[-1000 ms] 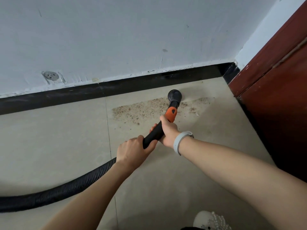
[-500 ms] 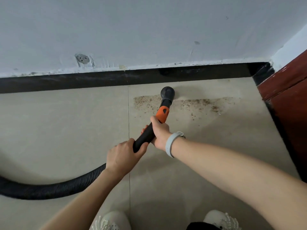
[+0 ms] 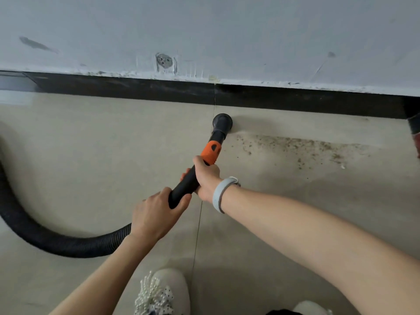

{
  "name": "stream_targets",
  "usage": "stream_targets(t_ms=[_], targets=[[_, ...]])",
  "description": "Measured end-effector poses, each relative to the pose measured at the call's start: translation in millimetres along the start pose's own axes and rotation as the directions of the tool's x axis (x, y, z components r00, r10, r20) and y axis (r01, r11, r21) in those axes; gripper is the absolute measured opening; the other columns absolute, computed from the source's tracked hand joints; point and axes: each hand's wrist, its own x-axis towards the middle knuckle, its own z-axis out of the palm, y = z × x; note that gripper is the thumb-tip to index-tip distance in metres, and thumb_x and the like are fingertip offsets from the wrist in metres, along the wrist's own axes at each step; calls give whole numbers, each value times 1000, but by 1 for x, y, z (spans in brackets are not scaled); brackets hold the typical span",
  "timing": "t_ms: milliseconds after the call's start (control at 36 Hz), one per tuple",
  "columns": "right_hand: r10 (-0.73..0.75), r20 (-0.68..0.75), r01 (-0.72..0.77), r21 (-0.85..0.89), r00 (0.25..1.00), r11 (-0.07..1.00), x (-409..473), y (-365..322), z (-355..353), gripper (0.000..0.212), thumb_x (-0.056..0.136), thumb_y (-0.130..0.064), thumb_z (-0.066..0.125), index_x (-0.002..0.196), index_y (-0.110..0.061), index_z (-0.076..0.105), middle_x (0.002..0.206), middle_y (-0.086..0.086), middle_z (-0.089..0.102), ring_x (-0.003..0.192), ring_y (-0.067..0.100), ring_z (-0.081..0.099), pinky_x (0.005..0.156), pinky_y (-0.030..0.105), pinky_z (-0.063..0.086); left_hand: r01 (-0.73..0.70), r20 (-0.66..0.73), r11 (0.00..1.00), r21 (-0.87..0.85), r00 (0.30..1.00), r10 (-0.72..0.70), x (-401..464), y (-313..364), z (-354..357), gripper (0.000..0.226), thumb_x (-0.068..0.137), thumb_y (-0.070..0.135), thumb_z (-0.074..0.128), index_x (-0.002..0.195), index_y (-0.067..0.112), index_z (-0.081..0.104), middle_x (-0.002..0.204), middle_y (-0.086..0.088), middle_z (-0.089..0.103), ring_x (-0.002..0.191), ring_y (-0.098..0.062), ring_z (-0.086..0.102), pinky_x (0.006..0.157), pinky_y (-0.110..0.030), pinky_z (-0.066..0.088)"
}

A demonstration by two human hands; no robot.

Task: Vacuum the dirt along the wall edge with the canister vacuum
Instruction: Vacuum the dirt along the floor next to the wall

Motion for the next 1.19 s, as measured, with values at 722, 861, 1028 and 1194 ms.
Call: stream_targets(t_ms=[722, 861, 1028, 1194], targets=[[7, 17, -5, -115, 1000, 993, 10, -20, 18, 28, 103, -36, 40, 110, -8, 41, 81, 11, 59, 66, 24, 63, 82, 43, 55, 84, 29, 995, 47, 996, -86, 4, -15, -19, 48, 84, 70, 38, 72, 23, 41, 63, 3, 54, 60, -21, 55, 51, -30, 33], [68, 37, -65, -81, 997, 995, 6, 6, 15, 27, 103, -36, 42, 107, -9, 42, 85, 9, 58, 65, 21, 64, 72, 41, 55, 94, 17, 993, -68, 996, -93, -2, -22, -15, 52, 82, 67, 47, 63, 19, 43, 54, 2, 52, 52, -18, 53, 46, -28, 30], [132, 32, -131, -22, 991, 991, 5, 36, 10, 31, 102, -37, 43, 113, -8, 45, 82, 10, 61, 67, 23, 66, 81, 43, 57, 53, 82, 998, -23, 995, -51, -10, -46, -18, 53, 77, 69, 47, 61, 19, 48, 49, 4, 50, 50, -15, 52, 46, -27, 32], [92, -23, -94, -84, 995, 992, 9, 27, 13, 42, 102, -37, 40, 130, -6, 44, 118, 17, 61, 105, 33, 64, 93, 50, 53, 49, 42, 998, 45, 998, -50, -3, -41, -18, 54, 76, 72, 44, 61, 20, 46, 49, 5, 50, 48, -12, 50, 45, -25, 27]])
